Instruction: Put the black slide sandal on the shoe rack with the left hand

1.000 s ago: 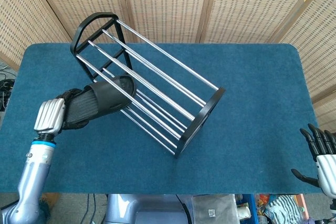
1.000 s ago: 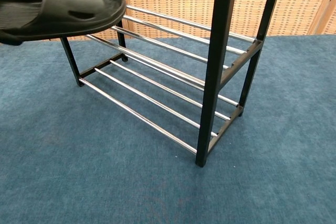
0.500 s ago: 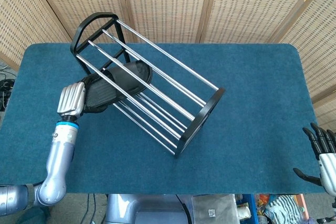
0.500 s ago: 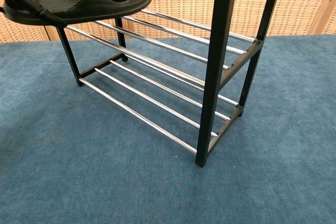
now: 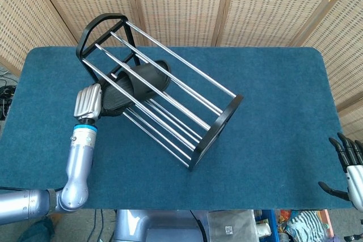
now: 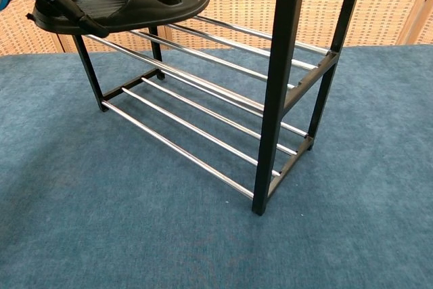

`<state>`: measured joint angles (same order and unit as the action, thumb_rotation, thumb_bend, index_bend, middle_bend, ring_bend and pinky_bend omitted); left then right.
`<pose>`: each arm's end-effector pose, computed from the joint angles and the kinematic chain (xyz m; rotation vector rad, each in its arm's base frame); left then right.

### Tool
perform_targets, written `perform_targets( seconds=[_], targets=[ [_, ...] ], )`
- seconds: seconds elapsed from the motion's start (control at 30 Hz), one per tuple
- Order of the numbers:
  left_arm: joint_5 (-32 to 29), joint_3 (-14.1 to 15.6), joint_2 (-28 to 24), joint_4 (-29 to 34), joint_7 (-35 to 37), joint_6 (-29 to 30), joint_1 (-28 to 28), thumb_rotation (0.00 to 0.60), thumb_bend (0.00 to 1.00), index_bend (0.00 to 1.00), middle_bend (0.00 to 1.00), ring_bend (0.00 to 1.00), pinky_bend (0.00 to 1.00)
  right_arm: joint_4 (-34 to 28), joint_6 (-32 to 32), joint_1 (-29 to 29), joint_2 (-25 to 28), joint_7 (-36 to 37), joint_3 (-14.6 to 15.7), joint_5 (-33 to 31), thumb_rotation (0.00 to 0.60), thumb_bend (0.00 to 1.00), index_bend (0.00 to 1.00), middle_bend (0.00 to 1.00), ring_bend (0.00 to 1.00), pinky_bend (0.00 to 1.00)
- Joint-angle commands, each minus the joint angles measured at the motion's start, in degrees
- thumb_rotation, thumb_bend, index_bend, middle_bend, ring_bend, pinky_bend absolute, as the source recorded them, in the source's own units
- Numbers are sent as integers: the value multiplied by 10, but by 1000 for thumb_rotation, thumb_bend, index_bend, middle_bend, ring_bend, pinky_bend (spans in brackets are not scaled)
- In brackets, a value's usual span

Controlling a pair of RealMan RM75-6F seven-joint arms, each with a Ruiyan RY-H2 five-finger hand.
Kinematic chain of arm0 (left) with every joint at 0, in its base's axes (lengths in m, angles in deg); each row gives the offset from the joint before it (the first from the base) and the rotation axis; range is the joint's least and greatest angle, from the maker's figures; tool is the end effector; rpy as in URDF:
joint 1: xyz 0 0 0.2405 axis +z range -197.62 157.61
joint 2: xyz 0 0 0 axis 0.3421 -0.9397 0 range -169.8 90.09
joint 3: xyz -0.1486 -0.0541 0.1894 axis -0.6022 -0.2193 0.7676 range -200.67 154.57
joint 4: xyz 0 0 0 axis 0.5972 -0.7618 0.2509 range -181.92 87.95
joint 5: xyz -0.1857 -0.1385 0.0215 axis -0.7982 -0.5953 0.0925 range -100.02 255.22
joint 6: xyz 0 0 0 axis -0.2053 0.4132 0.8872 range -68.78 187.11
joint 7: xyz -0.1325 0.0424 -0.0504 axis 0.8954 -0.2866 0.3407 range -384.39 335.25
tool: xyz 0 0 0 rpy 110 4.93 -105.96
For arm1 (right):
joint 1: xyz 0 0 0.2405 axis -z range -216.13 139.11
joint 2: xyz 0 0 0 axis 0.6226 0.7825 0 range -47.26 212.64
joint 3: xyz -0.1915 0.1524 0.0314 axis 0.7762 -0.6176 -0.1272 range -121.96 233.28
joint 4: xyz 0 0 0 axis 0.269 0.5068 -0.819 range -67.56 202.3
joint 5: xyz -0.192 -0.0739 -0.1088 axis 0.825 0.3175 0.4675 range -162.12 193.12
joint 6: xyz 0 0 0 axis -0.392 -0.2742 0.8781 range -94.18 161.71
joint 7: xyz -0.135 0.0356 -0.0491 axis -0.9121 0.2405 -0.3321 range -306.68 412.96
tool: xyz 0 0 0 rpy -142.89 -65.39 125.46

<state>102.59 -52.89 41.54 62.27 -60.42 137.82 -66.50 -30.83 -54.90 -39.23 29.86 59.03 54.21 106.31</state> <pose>-0.0731 0.3642 0.0641 -1.2357 -1.2643 -1.0159 -0.3048 -0.1576 0.1850 1.3957 -0.8935 0.9268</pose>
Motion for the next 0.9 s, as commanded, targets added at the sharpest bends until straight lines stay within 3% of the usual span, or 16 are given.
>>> perform_targets(
  seconds=[0.03, 0.07, 0.17, 0.57, 0.9],
  targets=[
    [16, 5, 9, -1, 11, 10, -2, 600, 416, 160, 1, 0, 3, 0, -1, 1, 1, 1, 0, 0, 600, 0, 0, 0, 0, 0],
    [15, 8, 10, 1, 8, 12, -3, 600, 416, 85, 0, 0, 0, 0, -1, 1, 1, 1, 0, 0, 600, 0, 0, 0, 0, 0],
    [-17, 10, 0, 18, -14, 11, -8, 600, 416, 0, 0, 0, 0, 0, -1, 1, 1, 2, 1, 1, 600, 0, 0, 0, 0, 0],
    [-2, 30, -27, 51, 1, -7, -3, 600, 416, 0, 0, 0, 0, -1, -3, 2, 4, 4, 3, 5, 600, 0, 0, 0, 0, 0],
    [113, 74, -79, 96, 74, -57, 41, 600, 416, 0, 0, 0, 0, -2, -3, 3, 5, 7, 3, 6, 600, 0, 0, 0, 0, 0]
  ],
)
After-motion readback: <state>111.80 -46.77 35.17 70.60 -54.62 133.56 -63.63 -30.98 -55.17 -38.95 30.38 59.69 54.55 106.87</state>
